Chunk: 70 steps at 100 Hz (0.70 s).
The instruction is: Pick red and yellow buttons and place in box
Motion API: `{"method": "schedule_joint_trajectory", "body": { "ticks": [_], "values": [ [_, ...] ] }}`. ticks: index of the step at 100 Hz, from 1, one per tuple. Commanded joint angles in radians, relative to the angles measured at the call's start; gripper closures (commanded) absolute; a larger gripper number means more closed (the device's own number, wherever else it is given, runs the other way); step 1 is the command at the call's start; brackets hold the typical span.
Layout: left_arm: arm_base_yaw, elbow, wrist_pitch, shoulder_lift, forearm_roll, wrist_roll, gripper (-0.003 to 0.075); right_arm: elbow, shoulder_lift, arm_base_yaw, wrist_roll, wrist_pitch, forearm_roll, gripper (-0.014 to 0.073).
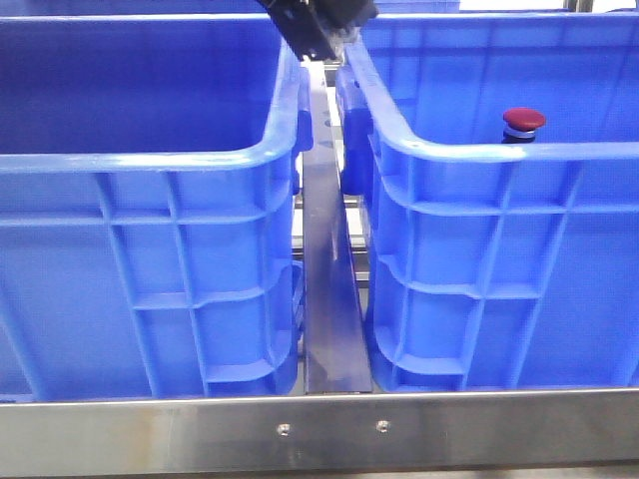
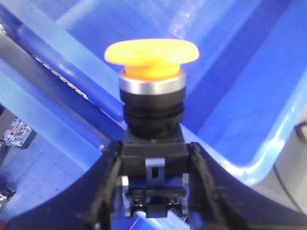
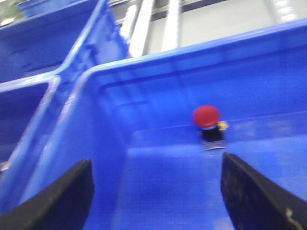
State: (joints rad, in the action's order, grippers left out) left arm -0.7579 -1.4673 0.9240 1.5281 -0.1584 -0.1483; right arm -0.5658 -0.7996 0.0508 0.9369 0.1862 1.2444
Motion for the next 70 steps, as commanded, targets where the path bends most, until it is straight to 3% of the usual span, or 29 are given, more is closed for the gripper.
{"method": "schedule_joint_trajectory", "body": {
  "ticks": [1, 35, 70],
  "values": [
    [-0.007, -0.027, -0.029, -0.046, -0.022, -0.014, 0.0741, -0.072, -0.020, 0.000, 0.001, 0.070, 0.007, 0.0025],
    [-0.007, -0.027, -0.022, -0.046, -0.022, -0.014, 0.0741, -0.273, -0.218, 0.000, -0.152, 0.434, 0.089, 0.0024],
    [-0.007, -0.027, -0.022, -0.046, -0.022, -0.014, 0.0741, -0.366, -0.441, 0.000, -0.212, 0.725, 0.296, 0.0023]
  ]
}}
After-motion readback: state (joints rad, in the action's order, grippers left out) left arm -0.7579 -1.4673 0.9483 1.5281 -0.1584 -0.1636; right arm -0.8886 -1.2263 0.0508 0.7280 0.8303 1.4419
